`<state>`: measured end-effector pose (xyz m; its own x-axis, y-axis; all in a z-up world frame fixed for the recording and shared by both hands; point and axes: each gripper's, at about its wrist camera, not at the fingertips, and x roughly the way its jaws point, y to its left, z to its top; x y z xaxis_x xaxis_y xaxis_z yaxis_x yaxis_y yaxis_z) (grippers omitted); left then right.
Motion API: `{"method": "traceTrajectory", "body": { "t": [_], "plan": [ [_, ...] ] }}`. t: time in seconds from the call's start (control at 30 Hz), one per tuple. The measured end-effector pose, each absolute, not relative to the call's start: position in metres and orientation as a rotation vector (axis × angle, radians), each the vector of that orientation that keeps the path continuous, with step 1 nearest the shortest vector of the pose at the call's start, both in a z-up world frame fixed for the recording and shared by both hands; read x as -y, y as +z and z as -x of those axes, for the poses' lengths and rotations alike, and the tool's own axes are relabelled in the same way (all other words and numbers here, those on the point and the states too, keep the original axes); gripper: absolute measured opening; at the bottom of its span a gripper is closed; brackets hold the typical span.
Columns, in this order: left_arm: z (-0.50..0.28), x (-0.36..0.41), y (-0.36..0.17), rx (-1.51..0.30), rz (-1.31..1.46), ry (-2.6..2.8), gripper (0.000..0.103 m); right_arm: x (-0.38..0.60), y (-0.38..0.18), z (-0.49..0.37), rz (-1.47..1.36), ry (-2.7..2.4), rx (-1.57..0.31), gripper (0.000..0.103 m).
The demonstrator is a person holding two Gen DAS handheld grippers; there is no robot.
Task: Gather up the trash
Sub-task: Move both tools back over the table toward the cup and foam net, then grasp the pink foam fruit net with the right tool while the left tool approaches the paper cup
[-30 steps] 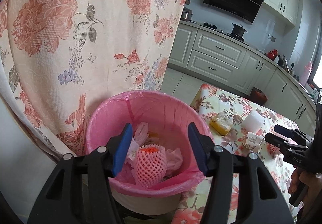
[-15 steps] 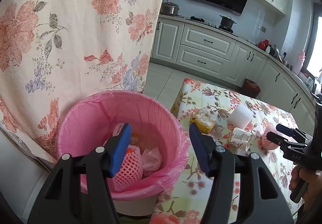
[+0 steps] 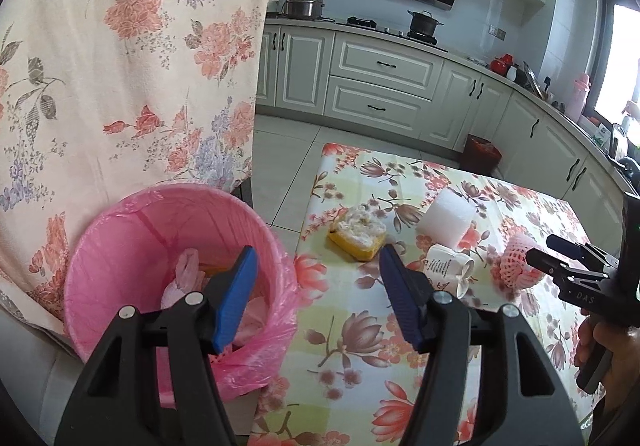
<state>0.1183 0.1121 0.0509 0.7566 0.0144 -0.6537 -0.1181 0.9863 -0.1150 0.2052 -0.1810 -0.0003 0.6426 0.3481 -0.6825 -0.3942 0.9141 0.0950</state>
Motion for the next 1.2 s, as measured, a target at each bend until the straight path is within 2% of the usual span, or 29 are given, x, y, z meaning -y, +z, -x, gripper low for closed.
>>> {"method": "traceTrajectory", "body": {
  "t": [0.4,0.53,1.03,1.2],
  "plan": [
    [-0.153,-0.065,0.031,-0.763,0.122,0.006,0.062,0.215,-0.019,-0.223,0.069,0.36,-0.782,0.076],
    [-0.167,-0.051,0.022,-0.78,0.127,-0.021,0.067,0.221,-0.027,-0.232,0.07,0.351,-0.797,0.076],
    [-0.212,0.004,-0.028,-0.892,0.118,-0.146,0.074,0.229,-0.058,-0.249,0.088,0.343,-0.861,0.076],
    [-0.225,0.02,-0.043,-0.927,0.11,-0.19,0.074,0.229,-0.062,-0.25,0.099,0.347,-0.864,0.069]
  ]
}}
